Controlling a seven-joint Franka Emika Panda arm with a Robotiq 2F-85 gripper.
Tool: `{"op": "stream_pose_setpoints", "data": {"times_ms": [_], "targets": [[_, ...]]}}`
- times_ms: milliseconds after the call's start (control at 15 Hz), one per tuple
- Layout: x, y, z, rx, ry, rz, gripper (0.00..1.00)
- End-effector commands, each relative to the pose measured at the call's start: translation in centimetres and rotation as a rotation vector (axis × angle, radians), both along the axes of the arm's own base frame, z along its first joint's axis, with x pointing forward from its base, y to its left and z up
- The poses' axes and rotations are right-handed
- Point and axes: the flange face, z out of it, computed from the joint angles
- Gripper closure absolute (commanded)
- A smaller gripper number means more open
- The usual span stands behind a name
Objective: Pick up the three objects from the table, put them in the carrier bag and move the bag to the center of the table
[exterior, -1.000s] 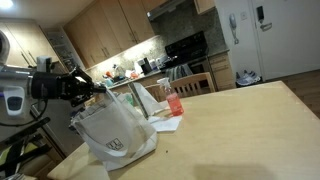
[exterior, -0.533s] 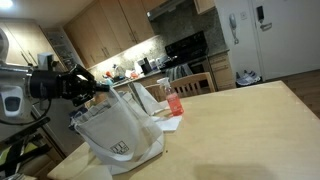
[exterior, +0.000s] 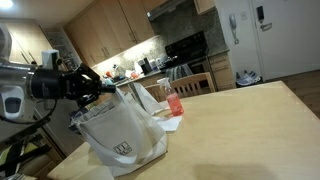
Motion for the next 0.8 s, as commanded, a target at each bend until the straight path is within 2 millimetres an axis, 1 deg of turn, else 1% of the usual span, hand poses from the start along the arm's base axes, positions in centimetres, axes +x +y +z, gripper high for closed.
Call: {"op": "stream_pose_setpoints", "data": {"times_ms": [0,133,200,400,533,667,733], "targets": [[0.6,-4.8,-0.1,0.023,-0.004,-0.137,0.99],[0.8,-7.0,-0.5,0.025,0.006,-0.193,0.99],[0.8,-7.7,-0.8,0.029,0.014,-0.214,0.99],[0.8,-8.8,-2.4,0.037,0.058,-0.261,0.99],[1.0,-8.6,-3.0,0.023,0.071,-0.269,0.99],[1.3,-7.9,-3.0,0.010,0.073,-0.263,0.99],[1.4,-7.2,-2.7,-0.008,0.061,-0.258,0.99]]}}
